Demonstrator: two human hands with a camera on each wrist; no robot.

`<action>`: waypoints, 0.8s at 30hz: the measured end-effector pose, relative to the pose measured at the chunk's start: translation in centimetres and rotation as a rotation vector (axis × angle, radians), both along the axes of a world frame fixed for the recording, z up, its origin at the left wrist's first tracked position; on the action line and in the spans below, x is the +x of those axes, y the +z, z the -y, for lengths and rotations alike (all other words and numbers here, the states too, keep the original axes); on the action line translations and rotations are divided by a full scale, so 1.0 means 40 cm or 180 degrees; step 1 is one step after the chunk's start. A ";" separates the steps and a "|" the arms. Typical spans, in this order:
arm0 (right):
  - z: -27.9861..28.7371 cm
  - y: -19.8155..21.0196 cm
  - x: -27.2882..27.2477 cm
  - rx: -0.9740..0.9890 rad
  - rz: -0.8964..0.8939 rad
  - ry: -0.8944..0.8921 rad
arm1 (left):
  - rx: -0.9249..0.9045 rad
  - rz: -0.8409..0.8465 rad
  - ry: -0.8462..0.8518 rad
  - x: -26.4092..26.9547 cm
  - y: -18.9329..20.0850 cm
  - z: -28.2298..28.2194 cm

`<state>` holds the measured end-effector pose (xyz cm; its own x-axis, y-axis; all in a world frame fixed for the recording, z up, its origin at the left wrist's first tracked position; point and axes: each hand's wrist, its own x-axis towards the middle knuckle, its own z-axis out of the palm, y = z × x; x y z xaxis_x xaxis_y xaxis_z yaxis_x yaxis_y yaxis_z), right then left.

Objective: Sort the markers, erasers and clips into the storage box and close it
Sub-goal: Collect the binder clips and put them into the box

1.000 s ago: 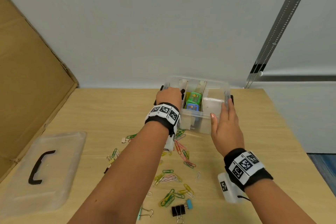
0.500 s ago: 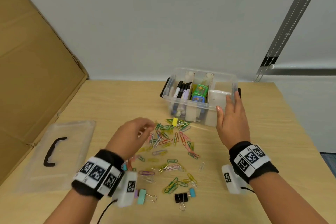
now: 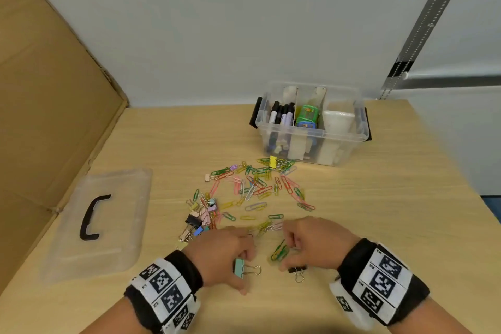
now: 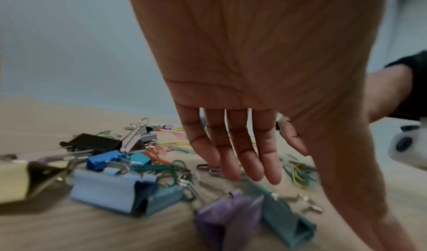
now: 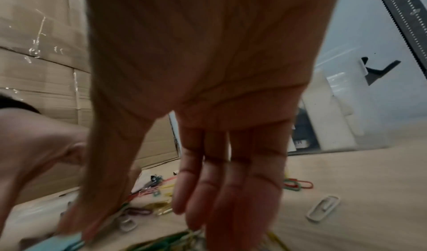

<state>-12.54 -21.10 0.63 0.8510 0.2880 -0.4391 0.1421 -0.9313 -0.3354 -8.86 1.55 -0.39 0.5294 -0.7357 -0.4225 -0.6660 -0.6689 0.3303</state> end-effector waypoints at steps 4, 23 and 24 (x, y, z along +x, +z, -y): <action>-0.025 -0.018 -0.045 -0.0219 -0.0252 -0.0117 | -0.0020 0.0077 -0.0206 0.001 -0.030 -0.011; 0.032 -0.006 -0.050 0.1895 -0.0285 -0.2098 | -0.1249 -0.0358 0.0056 0.051 -0.029 -0.095; 0.042 -0.007 -0.052 0.1833 -0.0259 -0.2167 | -0.1125 -0.0361 -0.0018 0.049 -0.031 -0.099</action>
